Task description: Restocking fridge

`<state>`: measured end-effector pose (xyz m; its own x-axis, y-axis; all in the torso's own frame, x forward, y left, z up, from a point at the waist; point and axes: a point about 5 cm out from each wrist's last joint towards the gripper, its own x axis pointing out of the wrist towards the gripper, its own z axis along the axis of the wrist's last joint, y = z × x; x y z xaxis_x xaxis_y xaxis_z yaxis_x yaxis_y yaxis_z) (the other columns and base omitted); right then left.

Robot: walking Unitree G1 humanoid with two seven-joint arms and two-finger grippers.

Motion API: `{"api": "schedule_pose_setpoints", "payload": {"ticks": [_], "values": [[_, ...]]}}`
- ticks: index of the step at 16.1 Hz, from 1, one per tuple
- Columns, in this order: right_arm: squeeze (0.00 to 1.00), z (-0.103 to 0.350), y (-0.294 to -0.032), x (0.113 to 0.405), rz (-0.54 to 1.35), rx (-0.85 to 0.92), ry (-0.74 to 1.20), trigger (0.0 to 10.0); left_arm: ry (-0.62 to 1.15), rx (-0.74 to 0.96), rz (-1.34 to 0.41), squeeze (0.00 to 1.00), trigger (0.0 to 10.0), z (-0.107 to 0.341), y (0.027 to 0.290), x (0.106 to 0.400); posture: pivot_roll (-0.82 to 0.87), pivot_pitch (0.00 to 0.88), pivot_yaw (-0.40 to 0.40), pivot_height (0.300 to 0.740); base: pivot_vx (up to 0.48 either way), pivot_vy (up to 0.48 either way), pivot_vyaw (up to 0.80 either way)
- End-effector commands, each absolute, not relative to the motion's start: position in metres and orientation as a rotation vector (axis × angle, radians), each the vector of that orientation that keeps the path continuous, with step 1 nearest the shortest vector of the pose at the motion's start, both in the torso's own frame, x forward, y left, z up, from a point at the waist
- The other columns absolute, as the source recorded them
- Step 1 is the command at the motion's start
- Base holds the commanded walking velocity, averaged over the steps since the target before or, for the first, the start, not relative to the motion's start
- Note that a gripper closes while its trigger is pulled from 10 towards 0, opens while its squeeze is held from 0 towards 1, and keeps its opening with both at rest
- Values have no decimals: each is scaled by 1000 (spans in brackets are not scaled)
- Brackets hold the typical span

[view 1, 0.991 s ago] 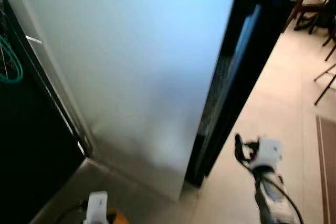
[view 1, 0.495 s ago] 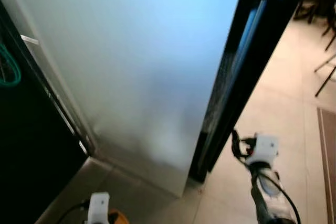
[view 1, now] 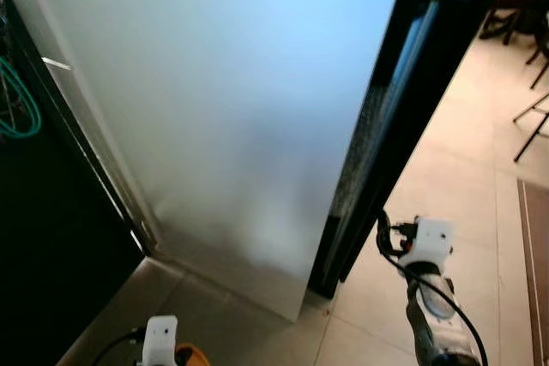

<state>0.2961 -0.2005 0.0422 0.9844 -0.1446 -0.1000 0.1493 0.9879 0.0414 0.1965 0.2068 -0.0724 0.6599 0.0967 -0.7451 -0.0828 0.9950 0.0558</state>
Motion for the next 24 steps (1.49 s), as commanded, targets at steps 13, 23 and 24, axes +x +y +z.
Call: {"api": "schedule_pose_setpoints", "payload": {"ticks": [13,23,24], "values": [[0,46,-209,297,-208,60,82,10000,880,4,92,0,10000,-78,203,188,-1,26,-12,740,0,0,-79],[0,48,-207,299,-202,58,77,10000,866,2,92,0,10000,-76,203,192,1,32,-12,740,166,0,0],[0,49,-206,299,-202,58,76,10000,865,3,92,0,10000,-76,203,192,1,32,-12,740,277,0,0]]}}
